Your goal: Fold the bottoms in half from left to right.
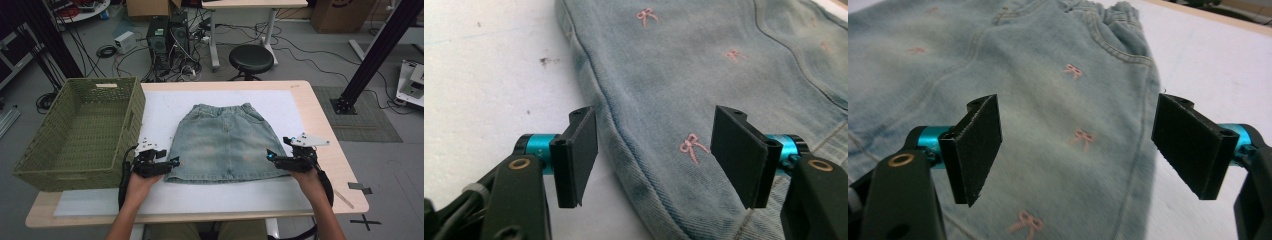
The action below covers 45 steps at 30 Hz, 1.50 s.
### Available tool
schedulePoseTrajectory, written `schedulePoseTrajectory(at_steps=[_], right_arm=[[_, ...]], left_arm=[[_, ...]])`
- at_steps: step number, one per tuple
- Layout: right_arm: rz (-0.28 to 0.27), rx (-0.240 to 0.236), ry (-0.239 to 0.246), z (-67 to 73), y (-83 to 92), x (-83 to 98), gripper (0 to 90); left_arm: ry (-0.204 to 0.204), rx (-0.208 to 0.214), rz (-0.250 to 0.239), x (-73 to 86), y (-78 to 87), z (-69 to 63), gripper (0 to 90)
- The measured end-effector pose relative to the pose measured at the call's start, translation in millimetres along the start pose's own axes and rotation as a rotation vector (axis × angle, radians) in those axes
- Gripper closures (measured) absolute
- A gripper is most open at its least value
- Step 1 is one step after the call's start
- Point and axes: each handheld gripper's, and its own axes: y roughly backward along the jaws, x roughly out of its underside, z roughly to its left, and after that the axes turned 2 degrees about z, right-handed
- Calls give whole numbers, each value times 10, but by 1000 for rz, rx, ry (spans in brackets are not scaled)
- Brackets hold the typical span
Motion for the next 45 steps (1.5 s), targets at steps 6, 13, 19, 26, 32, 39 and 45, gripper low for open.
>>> schedulePoseTrajectory(at_steps=[6, 13, 19, 26, 32, 39, 45], right_arm=[[24, -78, 16, 83, -248, -191, 206], [41, -147, 53, 216, -490, -507, 206], [45, -222, 63, 337, -702, -740, 206], [79, -254, 90, 475, -961, -906, 206], [95, -278, 106, 583, -1178, -1075, 206], [121, -294, 124, 751, -1433, -1260, 208], [157, -305, 127, 917, -1704, -1362, 243]], left_arm=[[-1, -41, 29, 7, -54, -23, 360], [3, -58, 58, -3, -86, -29, 380], [5, -34, 58, -2, -82, -19, 489], [0, -40, 64, -5, -91, -33, 606], [-16, -35, 75, -8, -98, -47, 765], [-27, -27, 76, -9, -106, -68, 855], [-24, -20, 69, -8, -100, -67, 859]])
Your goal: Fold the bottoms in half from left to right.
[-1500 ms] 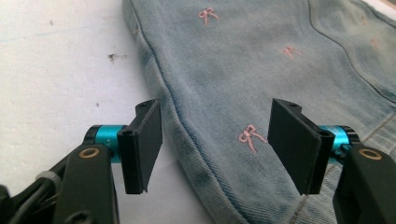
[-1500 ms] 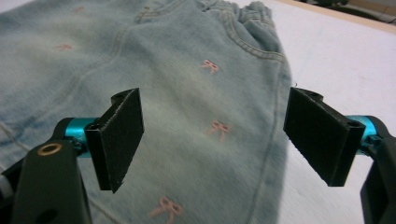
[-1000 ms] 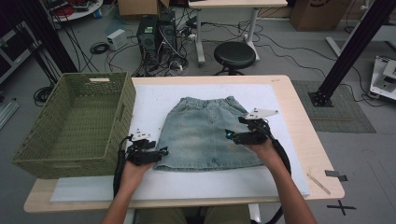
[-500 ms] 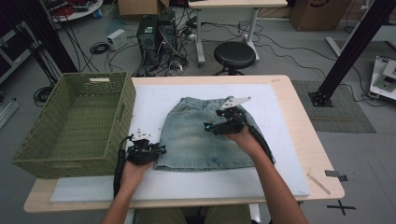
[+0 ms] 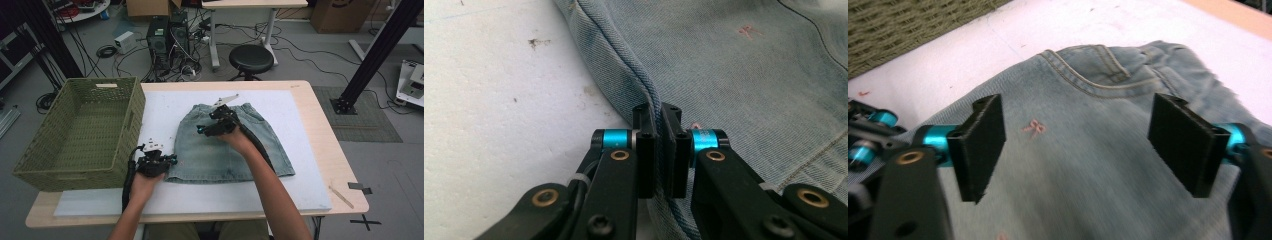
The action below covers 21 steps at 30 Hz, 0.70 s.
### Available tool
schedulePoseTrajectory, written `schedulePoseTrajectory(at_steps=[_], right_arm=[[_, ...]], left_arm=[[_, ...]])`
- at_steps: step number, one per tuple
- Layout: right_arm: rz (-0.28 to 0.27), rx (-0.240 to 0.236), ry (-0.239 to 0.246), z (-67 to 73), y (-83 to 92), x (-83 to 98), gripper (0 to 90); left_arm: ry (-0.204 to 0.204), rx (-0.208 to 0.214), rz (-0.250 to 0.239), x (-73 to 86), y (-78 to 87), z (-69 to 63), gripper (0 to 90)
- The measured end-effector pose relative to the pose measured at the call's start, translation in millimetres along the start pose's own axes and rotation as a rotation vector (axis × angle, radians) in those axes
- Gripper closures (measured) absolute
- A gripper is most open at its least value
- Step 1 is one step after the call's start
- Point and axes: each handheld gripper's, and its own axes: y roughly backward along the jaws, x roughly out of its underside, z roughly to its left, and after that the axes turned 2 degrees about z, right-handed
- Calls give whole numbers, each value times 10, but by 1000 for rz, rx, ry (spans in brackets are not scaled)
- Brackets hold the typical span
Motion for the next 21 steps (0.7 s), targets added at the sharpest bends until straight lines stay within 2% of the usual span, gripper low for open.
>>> schedulePoseTrajectory(at_steps=[3, 9, 11, 15, 21], right_arm=[[4, -2, 3, 17, -89, -50, 256], [27, -12, -3, 66, -373, -193, 310], [27, -15, -4, 80, -411, -213, 318], [57, -16, 11, 141, -590, -298, 332], [100, -4, 33, 213, -753, -363, 383]], left_arm=[[6, 3, -5, 1, 2, 4, 859], [13, 10, -10, 4, 8, 11, 859], [12, 10, -10, 4, 9, 13, 858], [6, 13, -14, 2, 9, 11, 859], [9, 12, -15, 4, 8, 9, 860]])
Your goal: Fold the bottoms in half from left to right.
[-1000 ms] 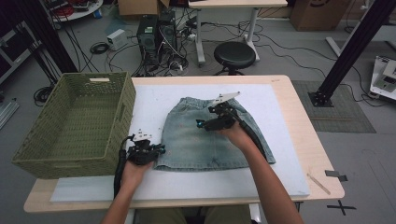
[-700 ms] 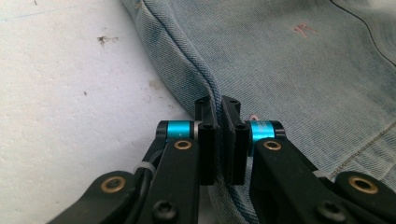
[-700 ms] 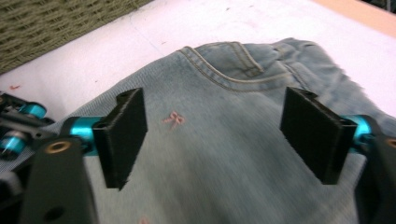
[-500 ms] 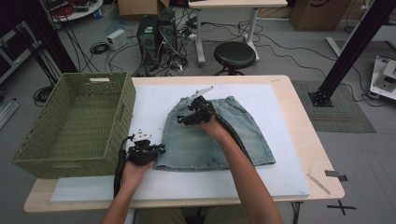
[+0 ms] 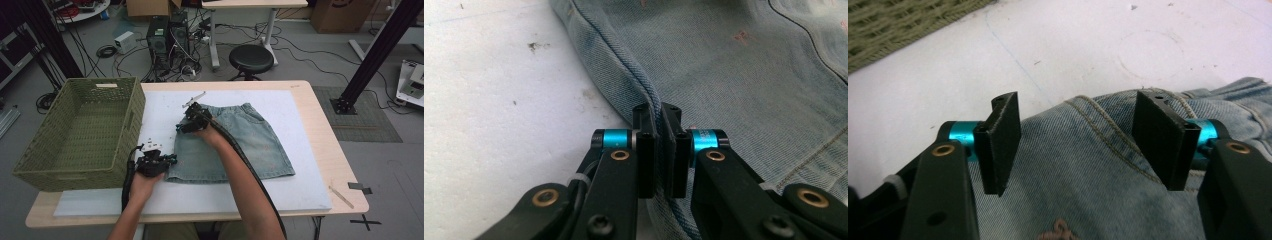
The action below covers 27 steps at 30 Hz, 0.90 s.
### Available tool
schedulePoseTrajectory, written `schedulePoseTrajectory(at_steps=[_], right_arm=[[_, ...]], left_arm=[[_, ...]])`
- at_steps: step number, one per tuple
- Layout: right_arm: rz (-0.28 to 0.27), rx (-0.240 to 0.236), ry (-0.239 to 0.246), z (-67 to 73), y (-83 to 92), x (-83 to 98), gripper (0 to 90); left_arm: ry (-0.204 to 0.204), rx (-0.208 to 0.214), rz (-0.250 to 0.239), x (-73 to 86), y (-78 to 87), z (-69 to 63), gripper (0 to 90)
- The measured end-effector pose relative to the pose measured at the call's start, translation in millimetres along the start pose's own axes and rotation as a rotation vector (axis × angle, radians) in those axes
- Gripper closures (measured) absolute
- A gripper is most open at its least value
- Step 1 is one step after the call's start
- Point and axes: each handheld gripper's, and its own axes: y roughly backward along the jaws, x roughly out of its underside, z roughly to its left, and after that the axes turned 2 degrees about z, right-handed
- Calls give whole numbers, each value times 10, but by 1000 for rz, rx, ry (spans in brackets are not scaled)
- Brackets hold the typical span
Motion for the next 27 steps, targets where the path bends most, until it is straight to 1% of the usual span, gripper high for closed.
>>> schedulePoseTrajectory(at_steps=[3, 4, 6, 10, 18, 20, 21, 24, 27], right_arm=[[17, 3, -1, 2, -42, 1, 410], [34, -4, -1, 5, -70, 8, 459], [47, -28, 4, -5, -92, 19, 539], [83, -24, 17, 5, -137, 39, 643], [87, -7, 36, 13, -149, 44, 831], [86, -11, 44, 17, -147, 44, 865], [85, -9, 51, 20, -143, 43, 872], [77, -10, 50, 20, -114, 41, 882], [60, -11, 53, 12, -65, 43, 886]], left_arm=[[-7, -8, 4, -1, -2, -4, 860], [-5, -8, 4, 0, -5, -4, 860], [-1, -8, 8, -2, -8, -3, 860], [2, -11, 13, -3, -13, 0, 860], [4, -15, 10, -3, -17, -5, 860], [4, -15, 9, -3, -16, -5, 860], [4, -15, 8, -2, -16, -6, 860], [3, -14, 6, -3, -8, -5, 860], [8, 0, -20, -18, 19, -14, 861]])
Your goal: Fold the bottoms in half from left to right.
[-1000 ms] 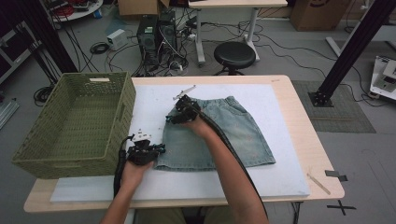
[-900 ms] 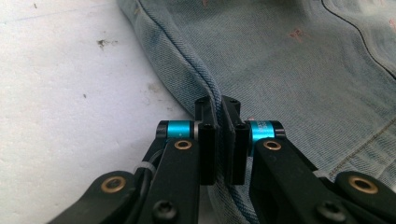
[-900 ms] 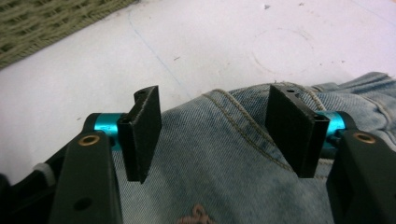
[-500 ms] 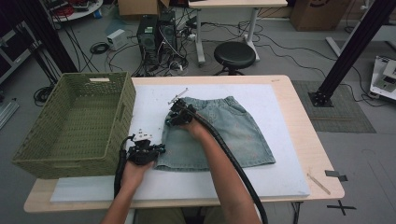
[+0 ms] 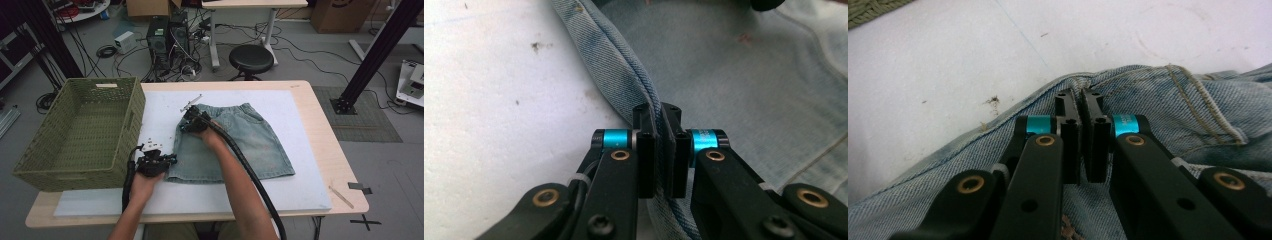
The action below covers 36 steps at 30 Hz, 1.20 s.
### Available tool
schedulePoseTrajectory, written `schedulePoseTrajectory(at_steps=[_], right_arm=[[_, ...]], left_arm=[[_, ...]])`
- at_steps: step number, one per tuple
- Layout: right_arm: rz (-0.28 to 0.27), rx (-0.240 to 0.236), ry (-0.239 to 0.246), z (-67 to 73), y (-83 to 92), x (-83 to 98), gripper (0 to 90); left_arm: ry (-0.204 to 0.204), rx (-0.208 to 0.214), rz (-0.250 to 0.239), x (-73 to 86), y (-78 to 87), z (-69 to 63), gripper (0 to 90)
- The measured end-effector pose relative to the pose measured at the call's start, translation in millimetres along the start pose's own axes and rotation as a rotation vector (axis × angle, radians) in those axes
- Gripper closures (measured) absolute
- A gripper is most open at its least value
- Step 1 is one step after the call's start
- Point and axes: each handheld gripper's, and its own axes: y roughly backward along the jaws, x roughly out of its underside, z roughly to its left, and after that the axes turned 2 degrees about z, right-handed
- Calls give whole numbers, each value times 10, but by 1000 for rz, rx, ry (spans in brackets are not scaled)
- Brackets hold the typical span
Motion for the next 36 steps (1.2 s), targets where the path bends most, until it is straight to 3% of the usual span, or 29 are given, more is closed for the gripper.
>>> schedulePoseTrajectory(at_steps=[9, 11, 13, 21, 36], right_arm=[[-61, 20, 17, -57, 361, -4, 887], [-76, 33, 24, -84, 456, 11, 887], [-93, 39, 15, -120, 555, 35, 887], [-150, 72, -23, -277, 900, 170, 888], [-191, 157, -99, -653, 1477, 587, 888]], left_arm=[[-3, 59, -85, -140, 59, -153, 862], [0, 103, -111, -224, 29, -226, 862], [-22, 119, -115, -296, 8, -293, 862], [-40, 196, -140, -596, -66, -514, 861], [-80, 326, -128, -1029, -487, -1024, 861]])
